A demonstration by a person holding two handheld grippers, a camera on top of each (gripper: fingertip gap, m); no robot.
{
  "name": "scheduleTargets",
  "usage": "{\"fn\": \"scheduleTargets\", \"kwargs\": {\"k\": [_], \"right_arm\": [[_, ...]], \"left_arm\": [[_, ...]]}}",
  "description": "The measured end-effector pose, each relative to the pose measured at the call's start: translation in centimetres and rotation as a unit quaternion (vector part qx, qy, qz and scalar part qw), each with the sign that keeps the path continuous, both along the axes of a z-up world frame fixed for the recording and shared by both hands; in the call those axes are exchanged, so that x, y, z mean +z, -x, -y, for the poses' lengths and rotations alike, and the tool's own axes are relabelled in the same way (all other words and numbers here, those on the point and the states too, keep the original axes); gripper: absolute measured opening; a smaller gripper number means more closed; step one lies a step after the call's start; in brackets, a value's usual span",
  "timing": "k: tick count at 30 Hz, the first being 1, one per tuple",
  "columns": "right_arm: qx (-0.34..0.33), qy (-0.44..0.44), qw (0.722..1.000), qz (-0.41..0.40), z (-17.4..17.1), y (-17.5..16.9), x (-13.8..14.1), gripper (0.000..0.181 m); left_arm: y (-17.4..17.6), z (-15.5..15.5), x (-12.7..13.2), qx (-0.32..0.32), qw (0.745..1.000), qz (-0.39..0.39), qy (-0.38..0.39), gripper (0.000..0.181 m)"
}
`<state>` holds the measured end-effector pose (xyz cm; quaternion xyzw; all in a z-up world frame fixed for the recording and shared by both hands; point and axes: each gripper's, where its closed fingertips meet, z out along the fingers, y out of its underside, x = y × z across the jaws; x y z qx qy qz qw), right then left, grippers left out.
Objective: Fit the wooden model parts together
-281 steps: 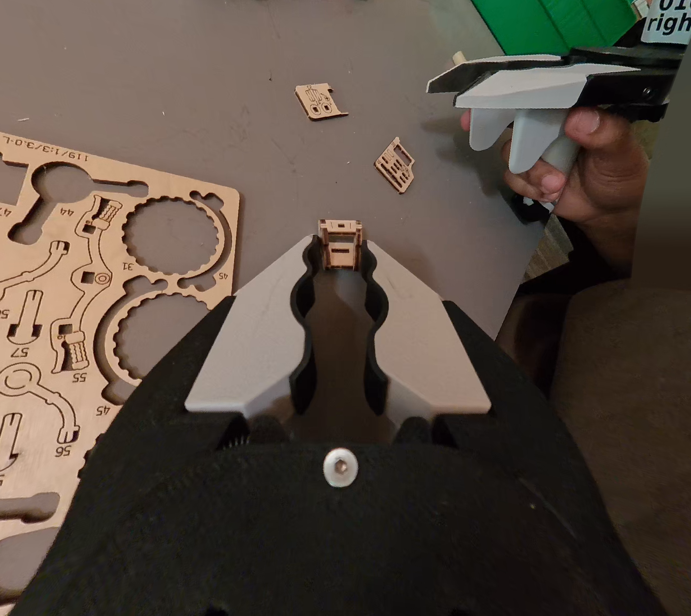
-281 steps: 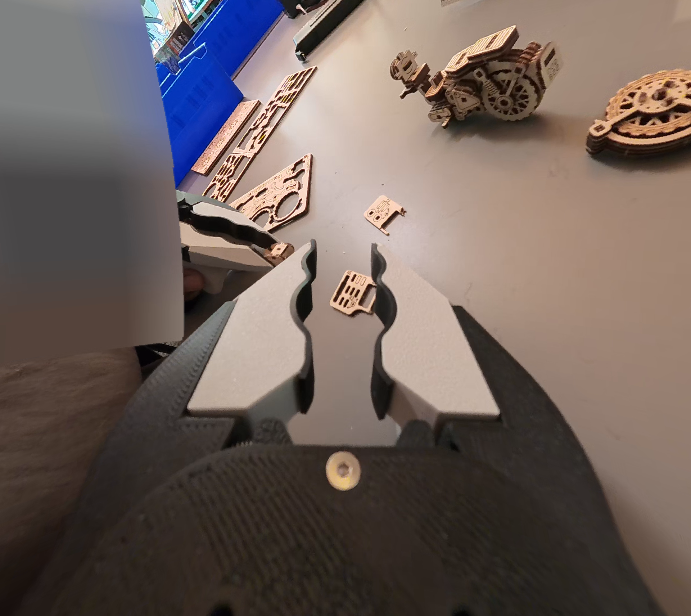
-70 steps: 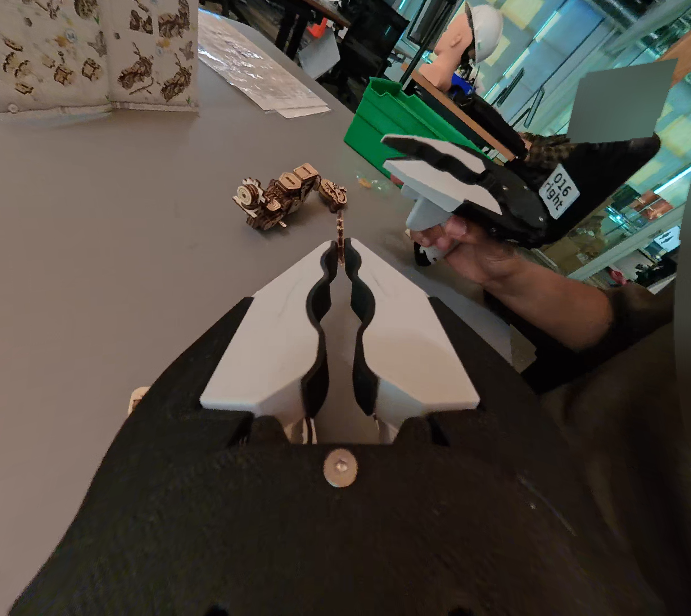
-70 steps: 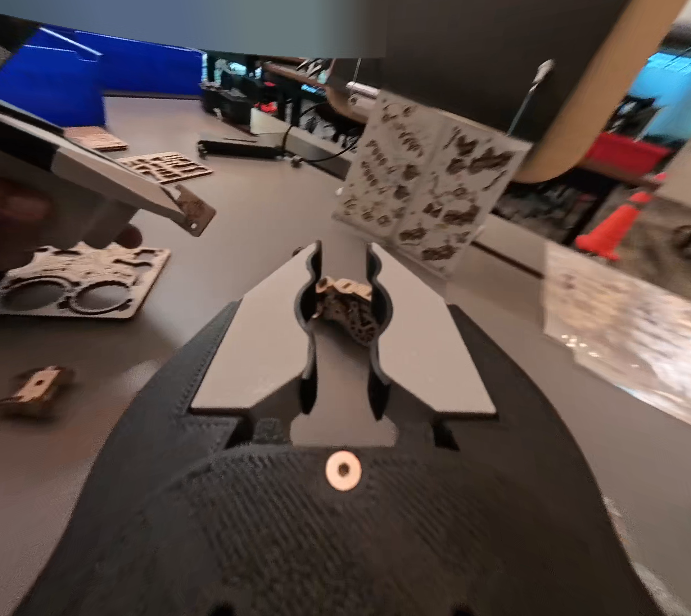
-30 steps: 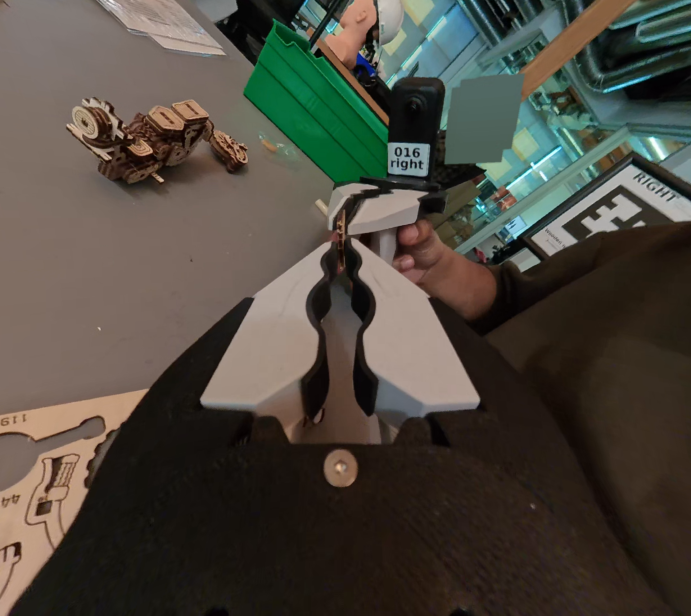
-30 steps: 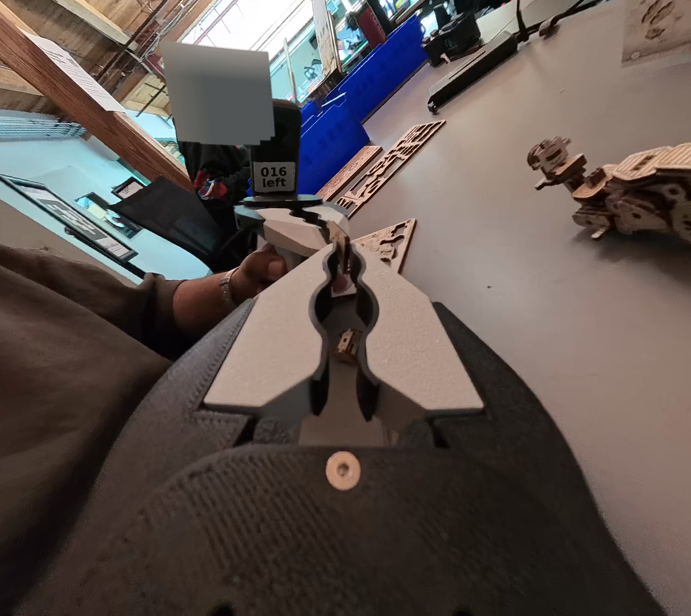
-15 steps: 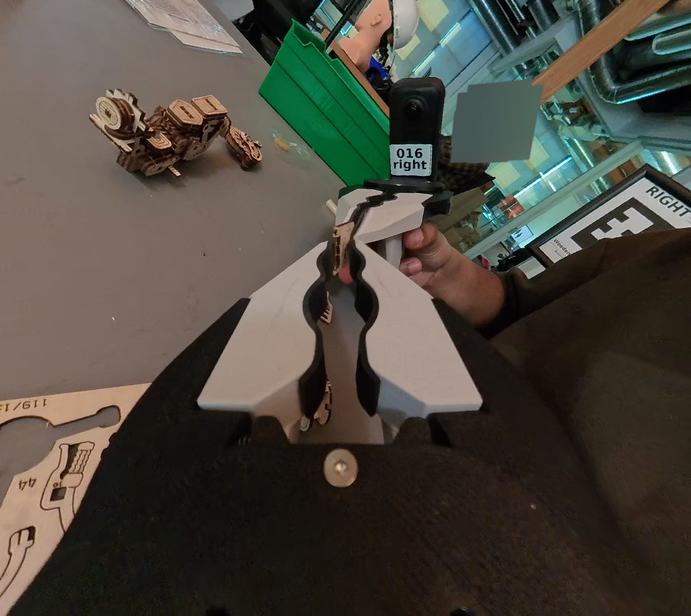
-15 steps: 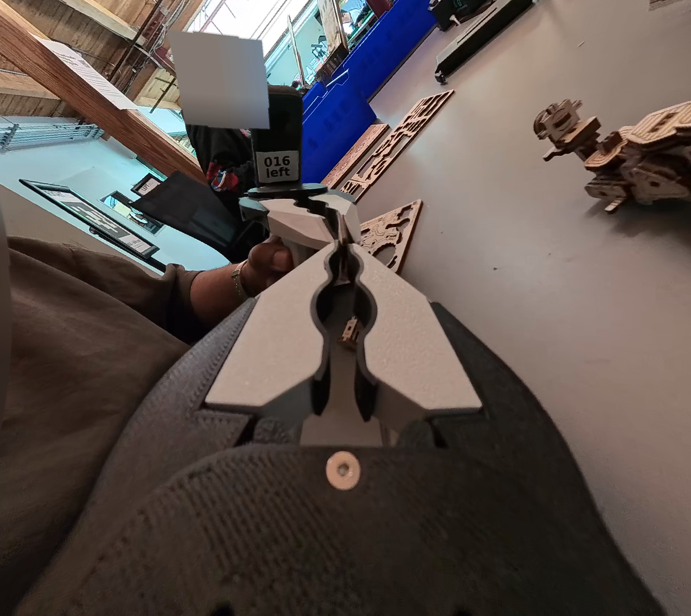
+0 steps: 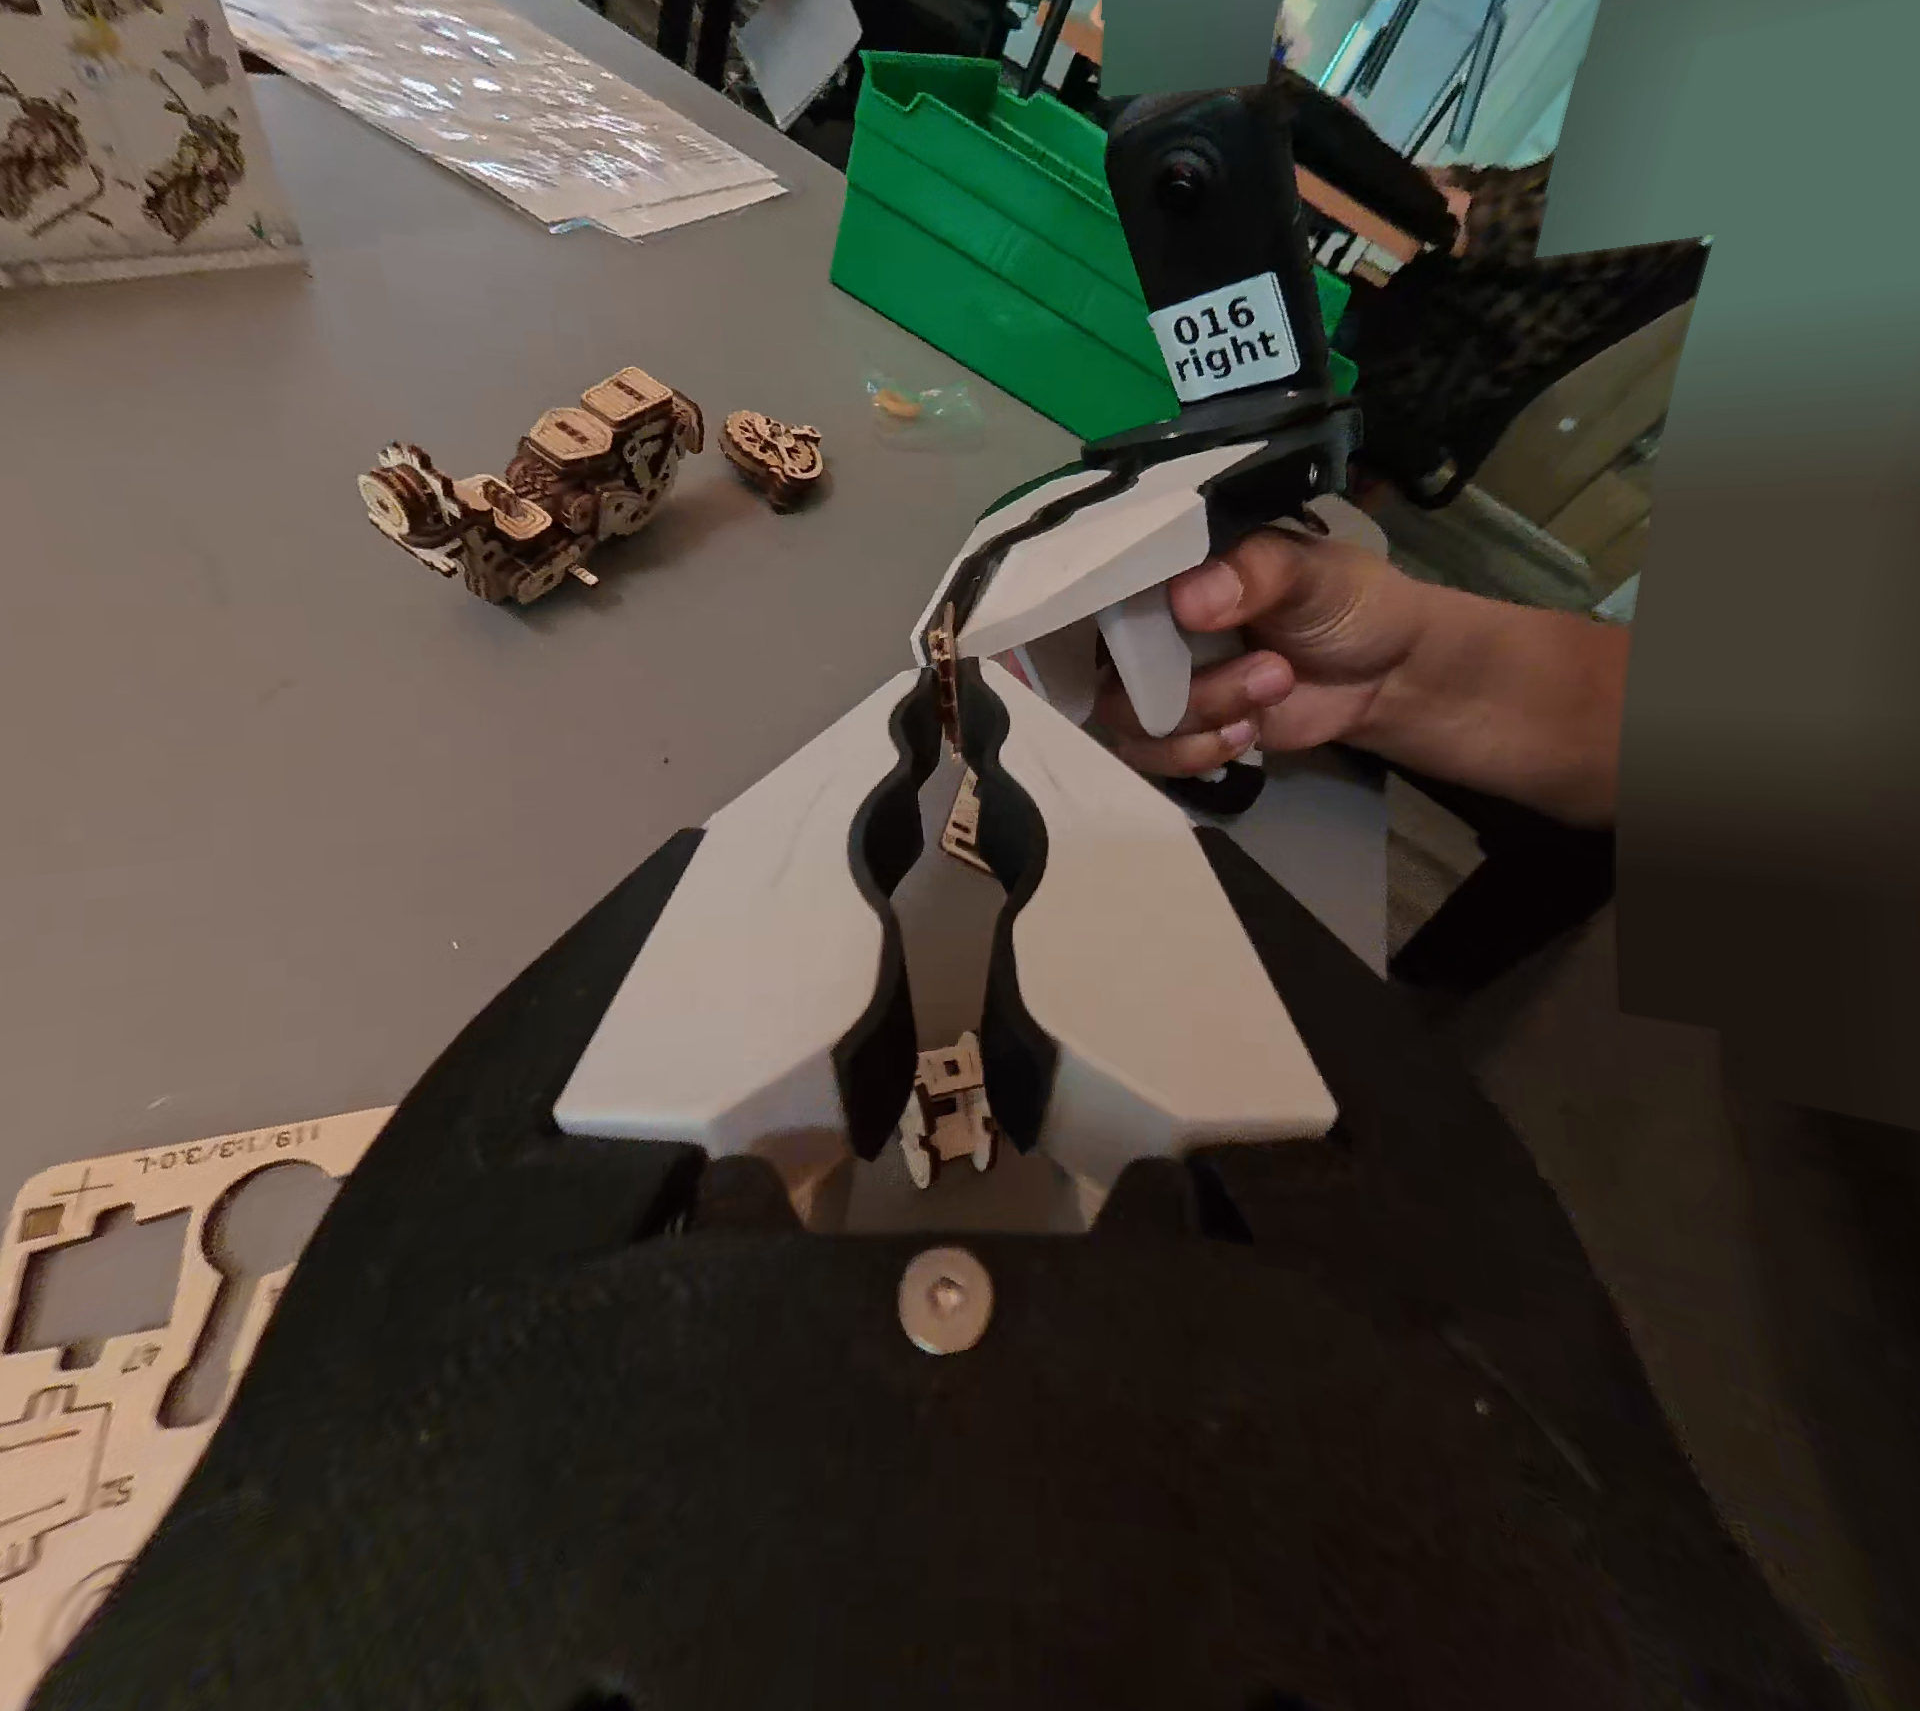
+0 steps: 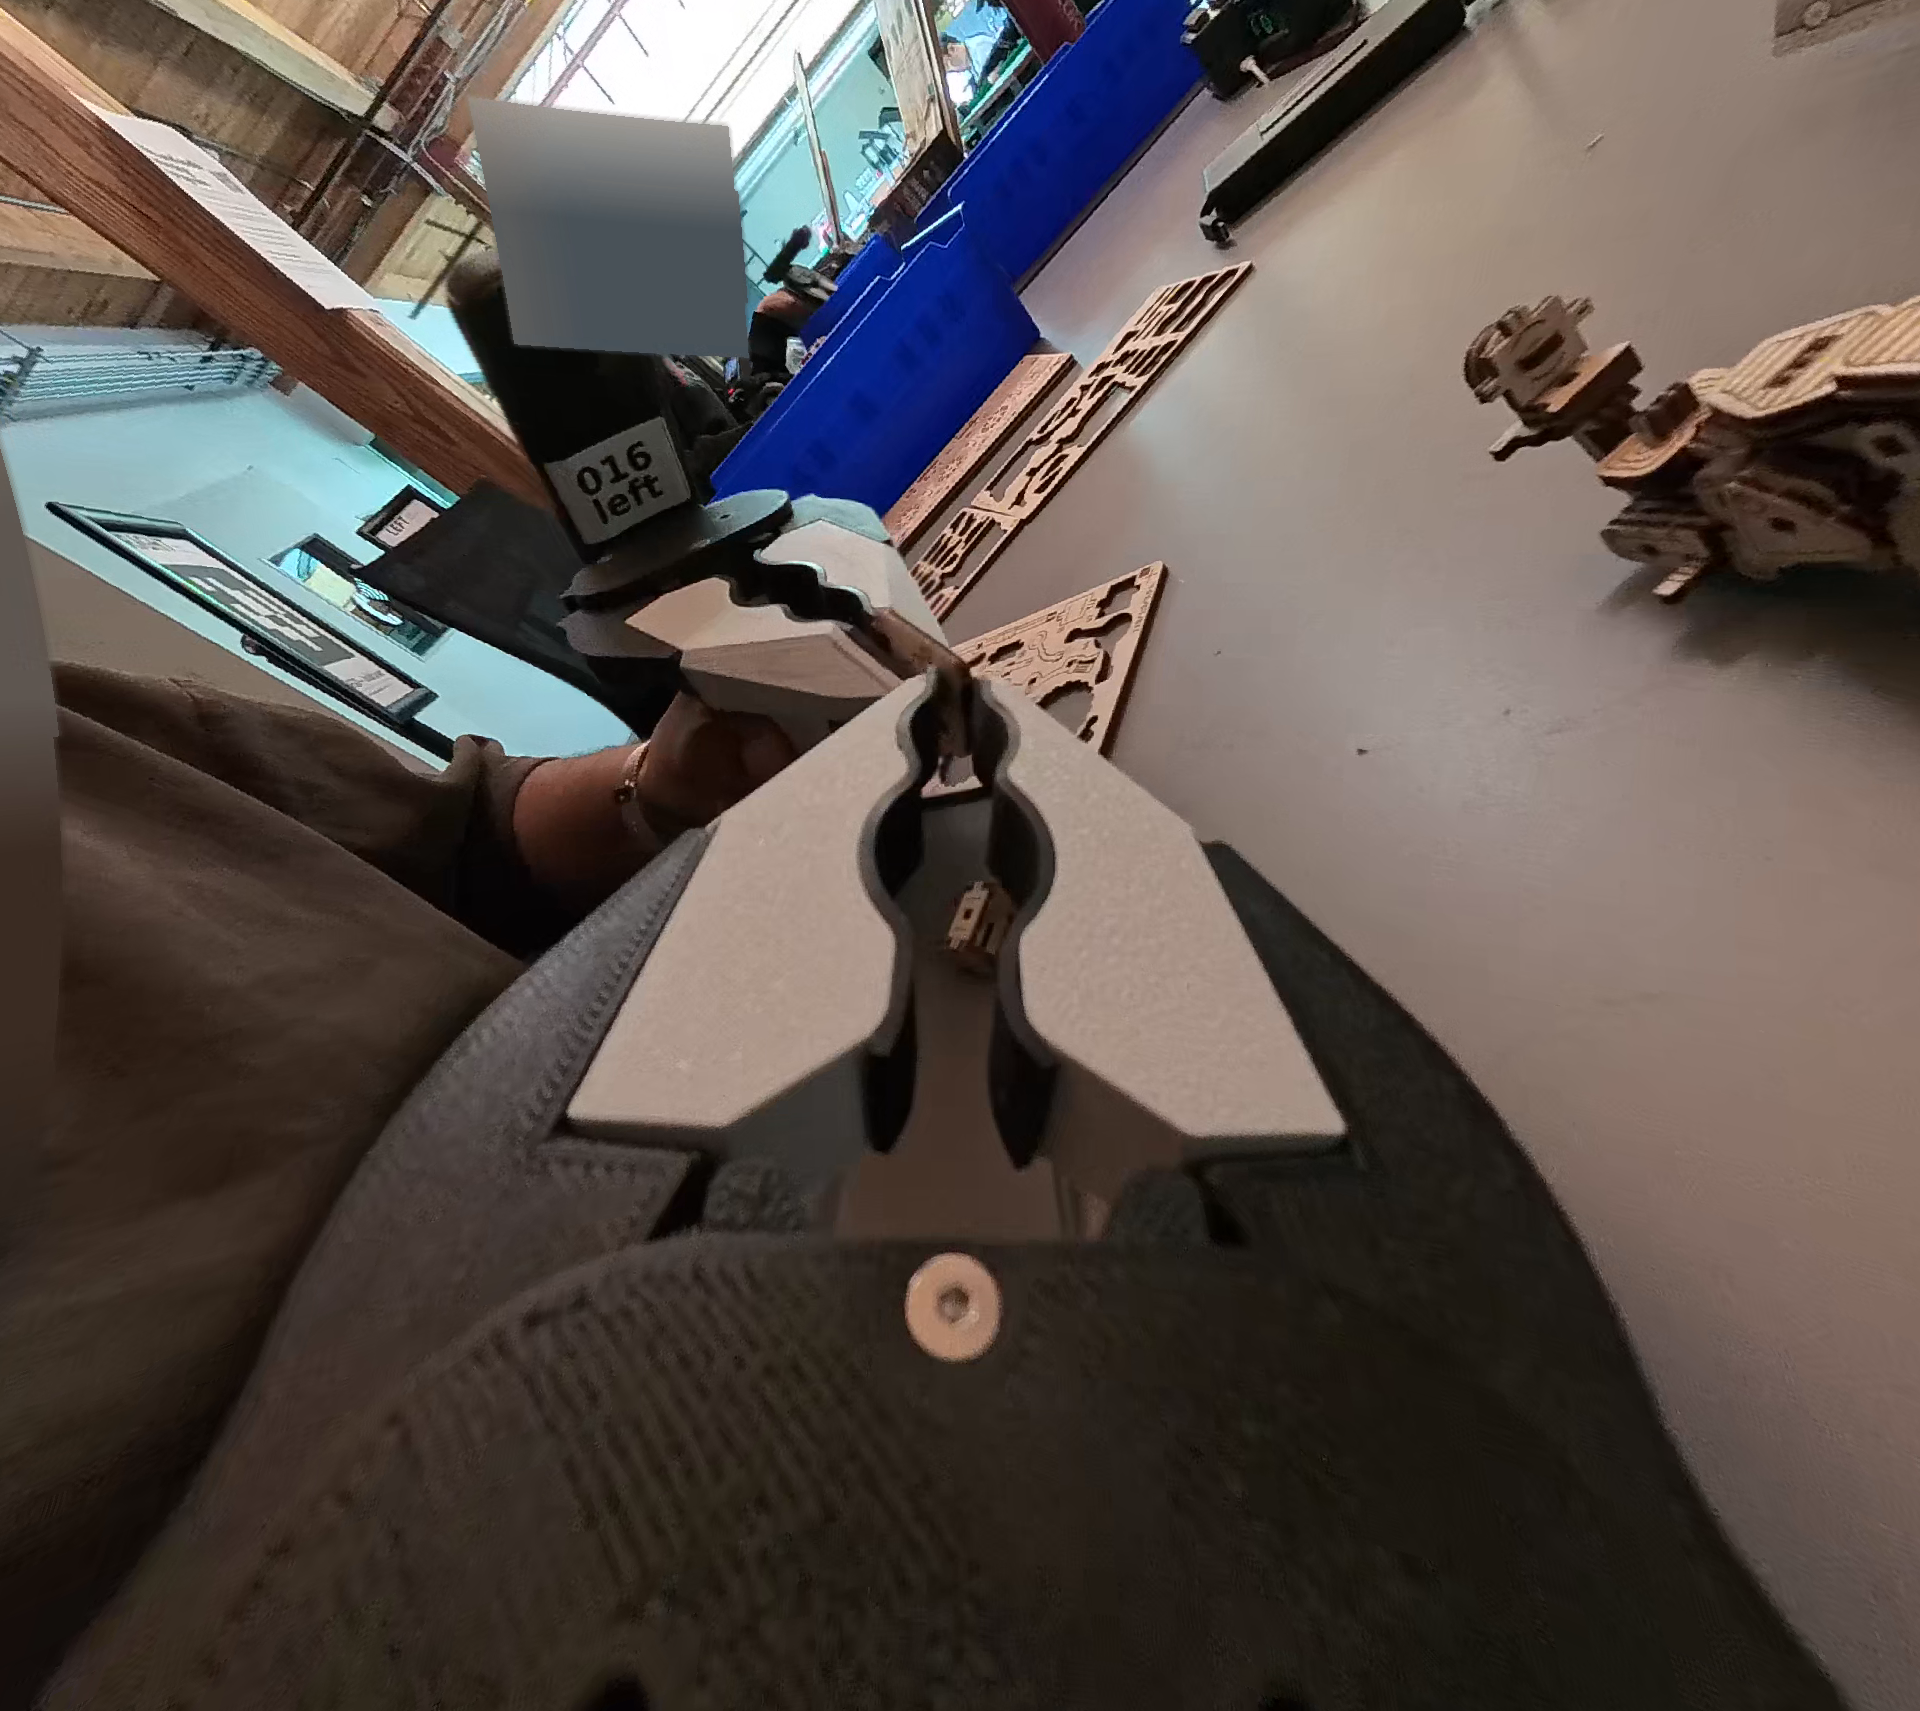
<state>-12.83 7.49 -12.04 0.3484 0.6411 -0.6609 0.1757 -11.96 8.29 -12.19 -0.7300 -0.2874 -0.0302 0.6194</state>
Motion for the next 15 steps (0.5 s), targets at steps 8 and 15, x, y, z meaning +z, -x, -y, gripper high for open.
{"fn": "scheduleTargets", "kwargs": {"k": [8, 15], "right_arm": [[-0.026, -0.034, 0.999, -0.032, -0.1, 0.7, -0.7, 0.004], [-0.042, -0.039, 0.998, -0.038, -0.6, 1.2, -0.7, 0.004]], "left_arm": [[0.6, -0.1, -0.7, 0.019, 1.000, 0.025, 0.004, 0.002], [1.2, 0.5, -1.2, 0.020, 0.994, 0.096, -0.039, 0.001]]}}
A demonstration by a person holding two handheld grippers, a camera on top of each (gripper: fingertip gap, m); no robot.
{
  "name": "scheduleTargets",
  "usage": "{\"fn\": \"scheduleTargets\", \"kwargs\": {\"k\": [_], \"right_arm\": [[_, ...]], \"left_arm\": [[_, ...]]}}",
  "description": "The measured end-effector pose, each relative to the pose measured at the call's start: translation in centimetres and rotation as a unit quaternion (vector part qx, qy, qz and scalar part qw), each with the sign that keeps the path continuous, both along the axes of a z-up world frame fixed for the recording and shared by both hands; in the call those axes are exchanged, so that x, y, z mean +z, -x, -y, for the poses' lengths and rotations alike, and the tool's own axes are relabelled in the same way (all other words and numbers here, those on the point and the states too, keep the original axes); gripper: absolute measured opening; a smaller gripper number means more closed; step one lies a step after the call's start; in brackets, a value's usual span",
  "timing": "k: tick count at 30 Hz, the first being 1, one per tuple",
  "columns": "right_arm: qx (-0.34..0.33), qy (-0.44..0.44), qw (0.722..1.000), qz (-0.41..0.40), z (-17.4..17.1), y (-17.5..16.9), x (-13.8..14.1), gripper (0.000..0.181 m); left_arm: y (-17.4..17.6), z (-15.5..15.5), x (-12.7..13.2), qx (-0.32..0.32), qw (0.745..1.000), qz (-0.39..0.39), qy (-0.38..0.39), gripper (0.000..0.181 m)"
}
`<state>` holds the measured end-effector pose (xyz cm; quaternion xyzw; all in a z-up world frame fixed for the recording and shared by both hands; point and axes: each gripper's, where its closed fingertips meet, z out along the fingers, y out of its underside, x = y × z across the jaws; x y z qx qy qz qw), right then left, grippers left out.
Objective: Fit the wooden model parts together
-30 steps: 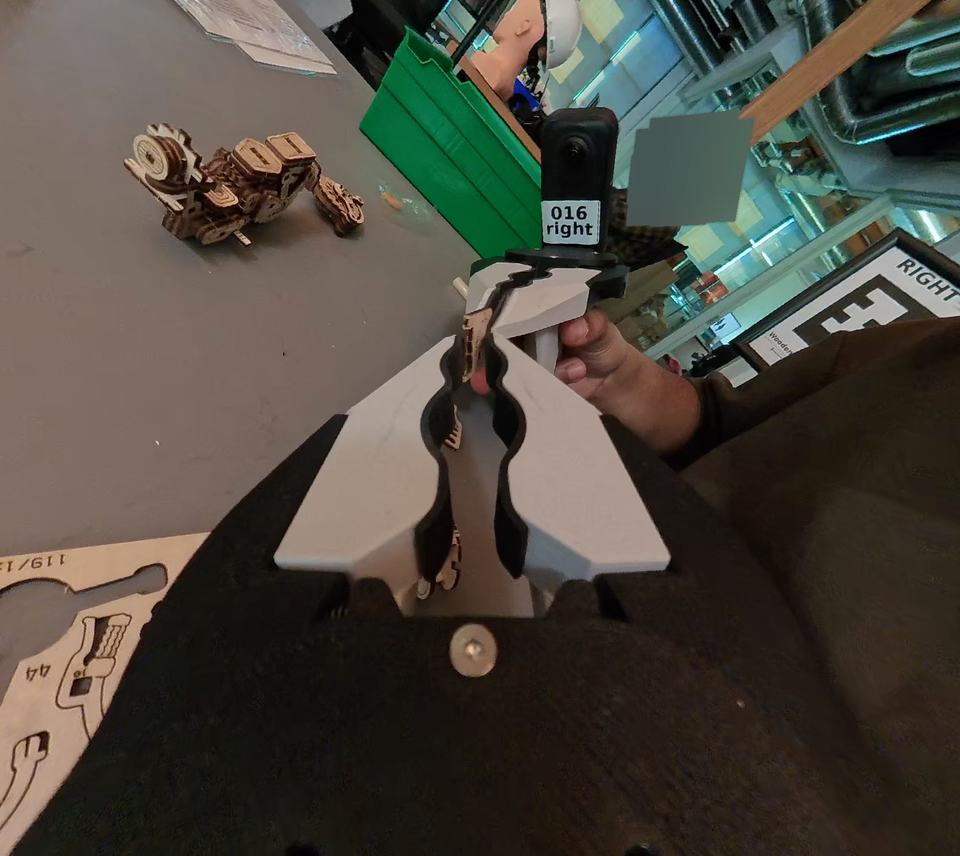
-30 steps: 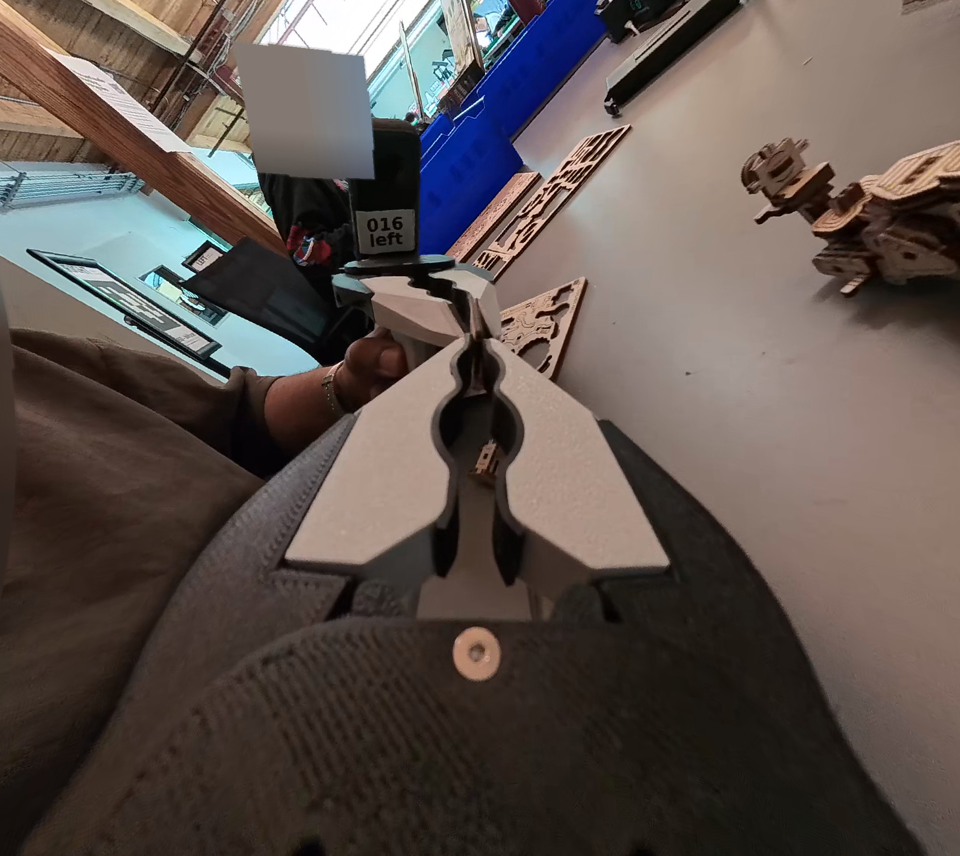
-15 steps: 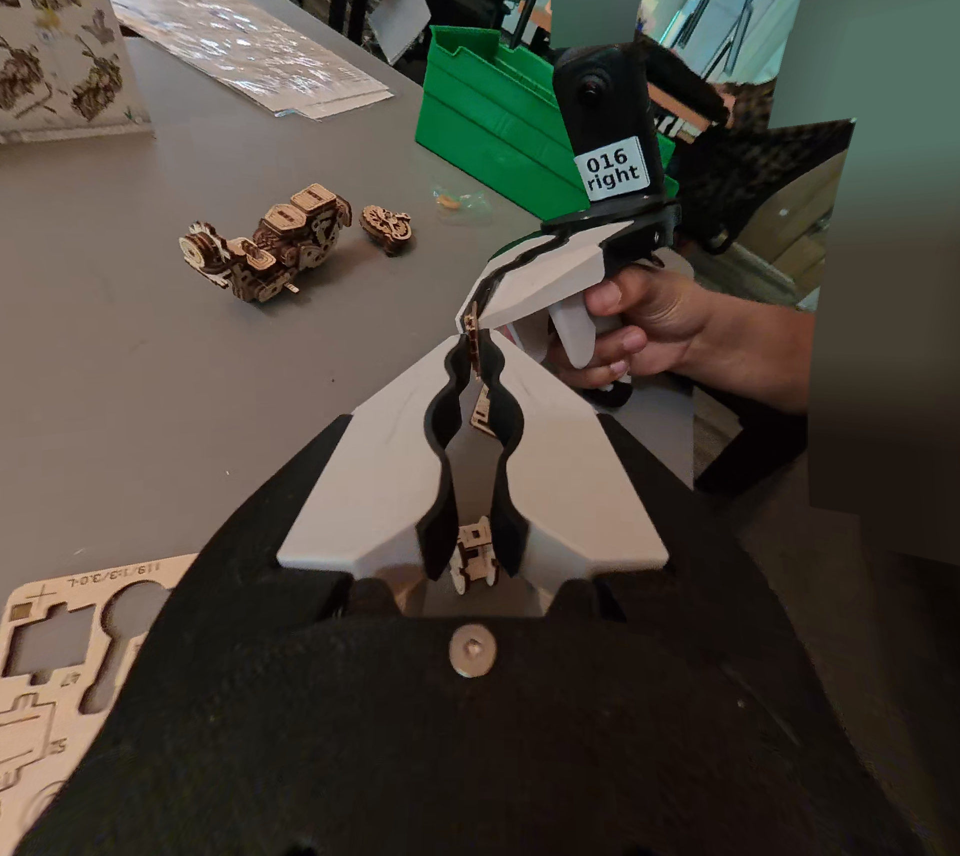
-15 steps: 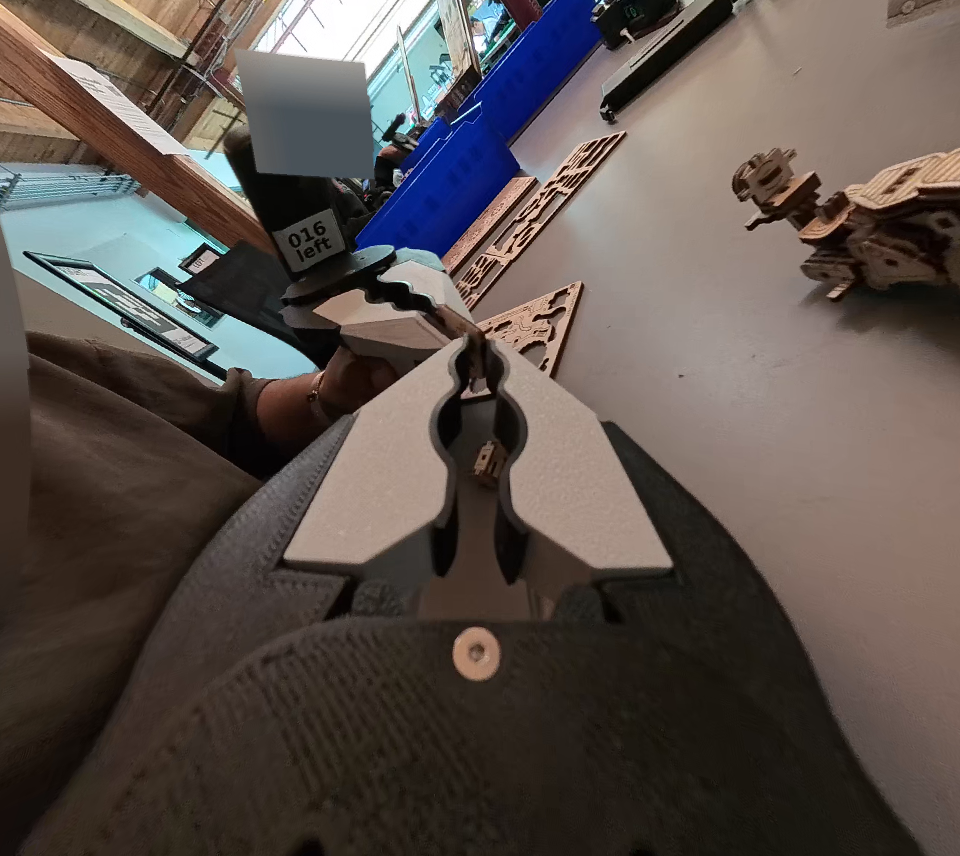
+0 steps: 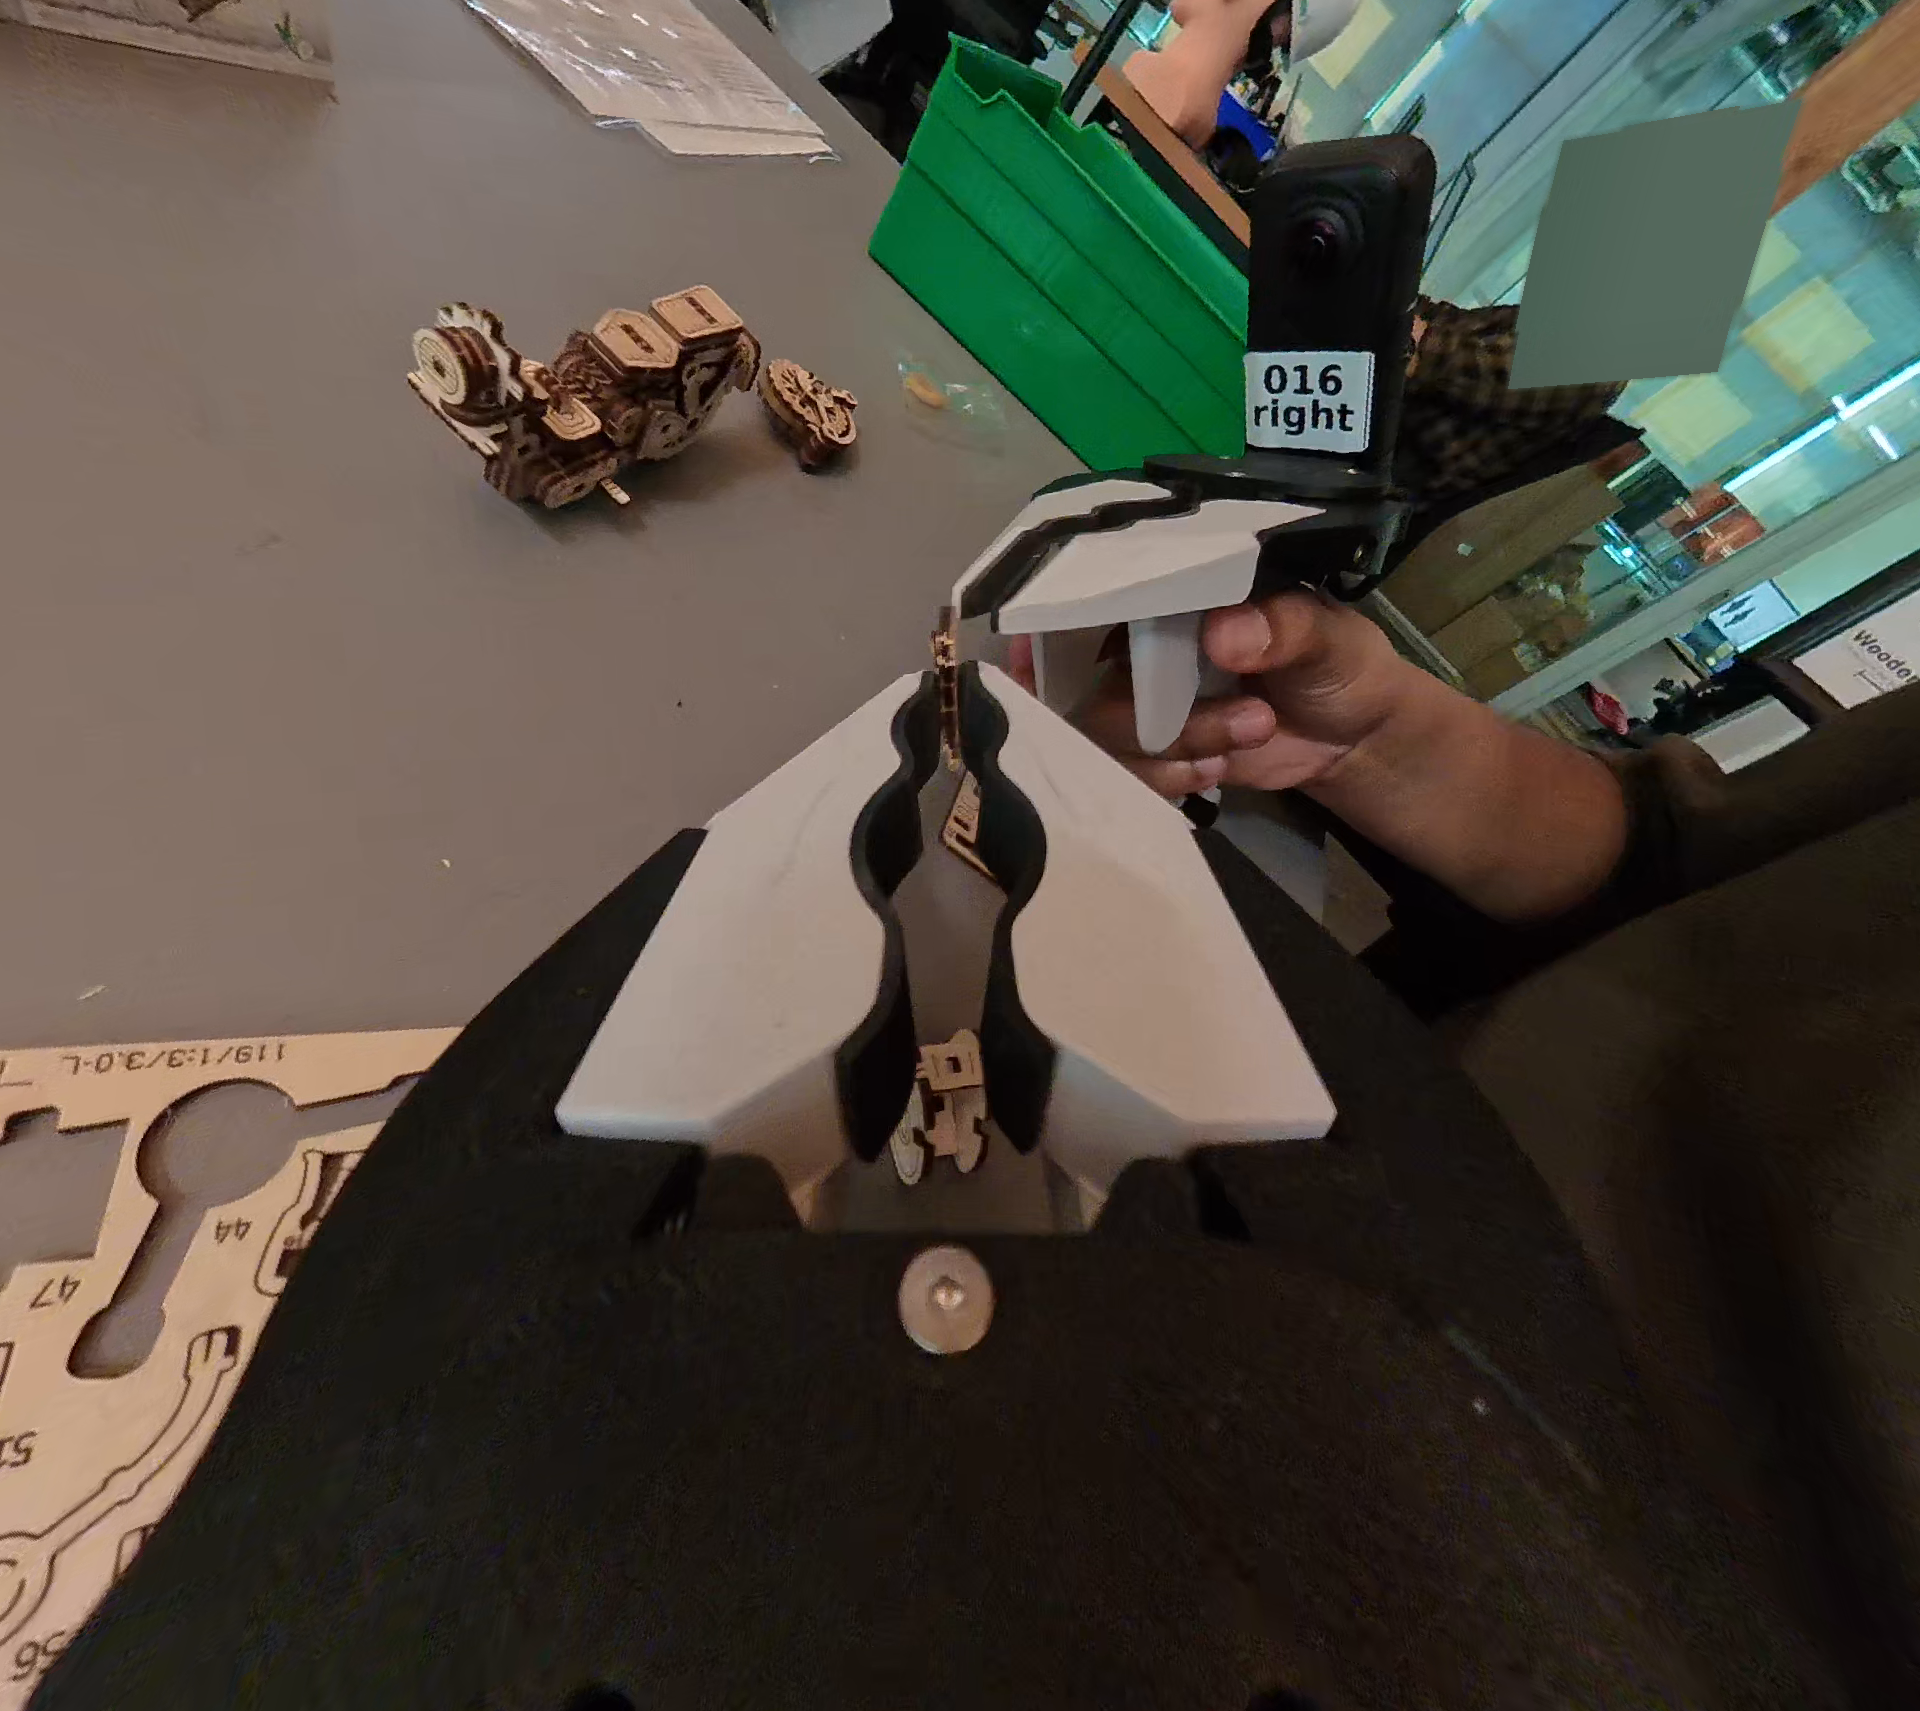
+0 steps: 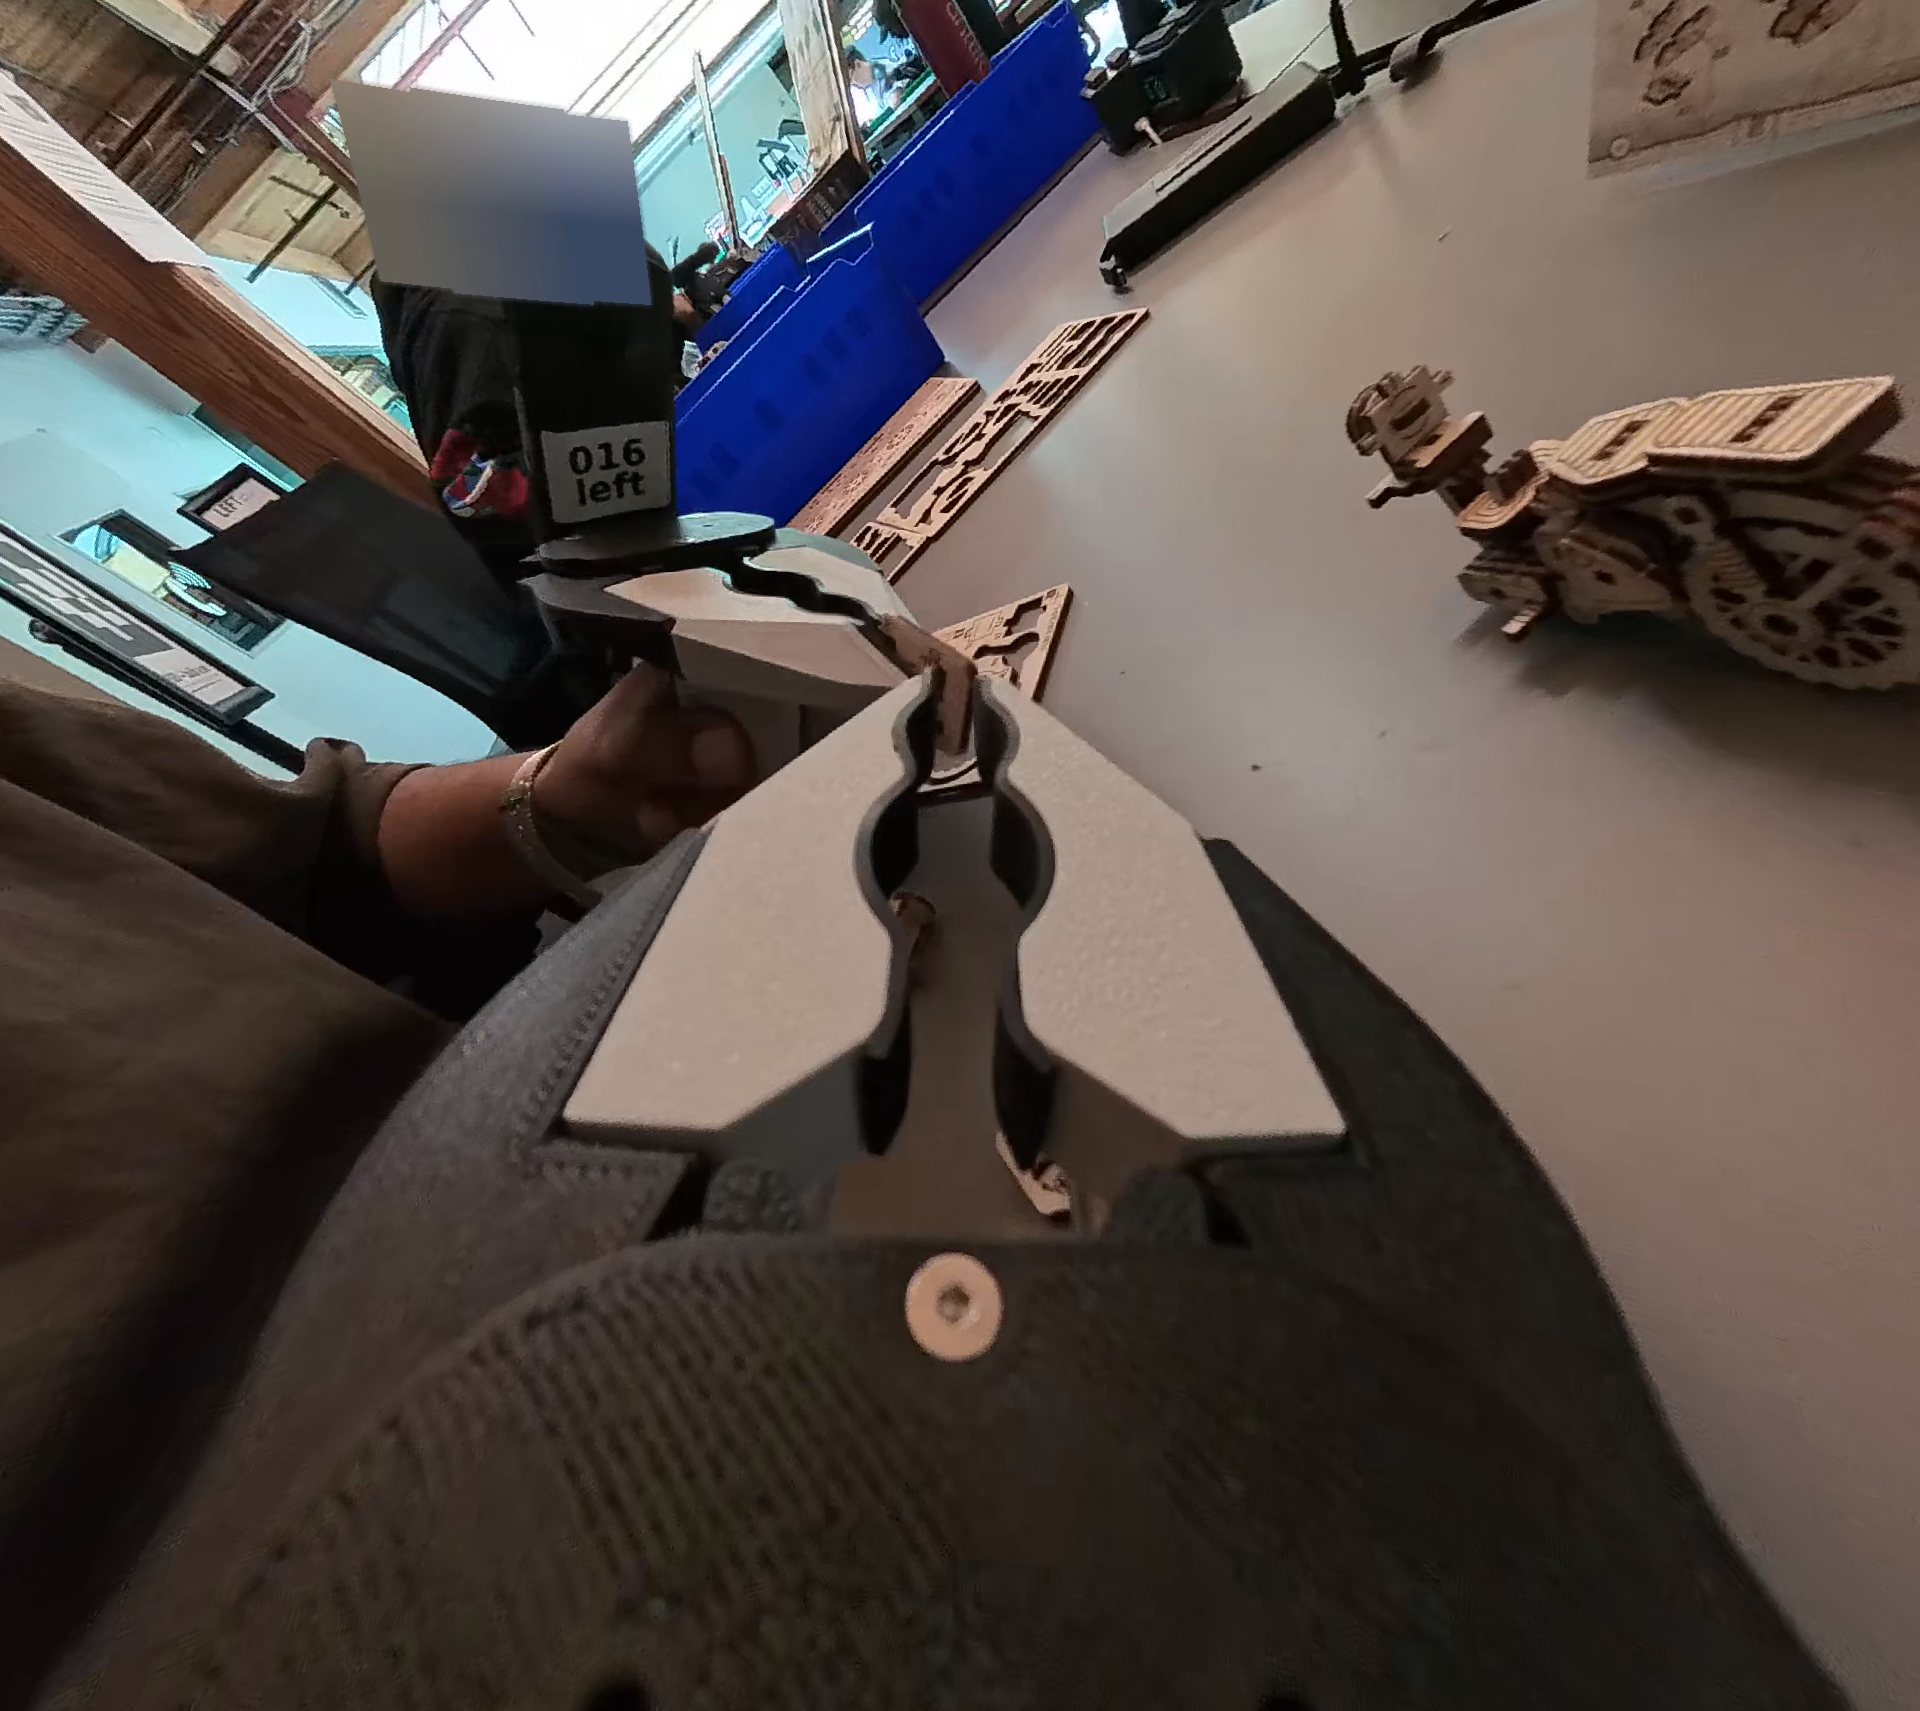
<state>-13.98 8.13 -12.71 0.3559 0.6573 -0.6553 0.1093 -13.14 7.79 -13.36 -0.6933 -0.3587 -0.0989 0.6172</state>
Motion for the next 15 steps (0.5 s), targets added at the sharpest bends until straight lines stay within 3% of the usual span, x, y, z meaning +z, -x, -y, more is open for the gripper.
{"fn": "scheduleTargets", "kwargs": {"k": [10, 15], "right_arm": [[-0.001, -0.010, 1.000, -0.005, 0.1, 0.0, -0.2, 0.011], [-0.025, -0.006, 0.996, -0.083, -0.1, 0.2, 1.8, 0.017]], "left_arm": [[0.0, -0.1, -0.2, -0.006, 1.000, 0.019, -0.013, 0.000], [0.4, 0.3, -0.1, -0.006, 0.996, 0.074, -0.052, 0.001]]}}
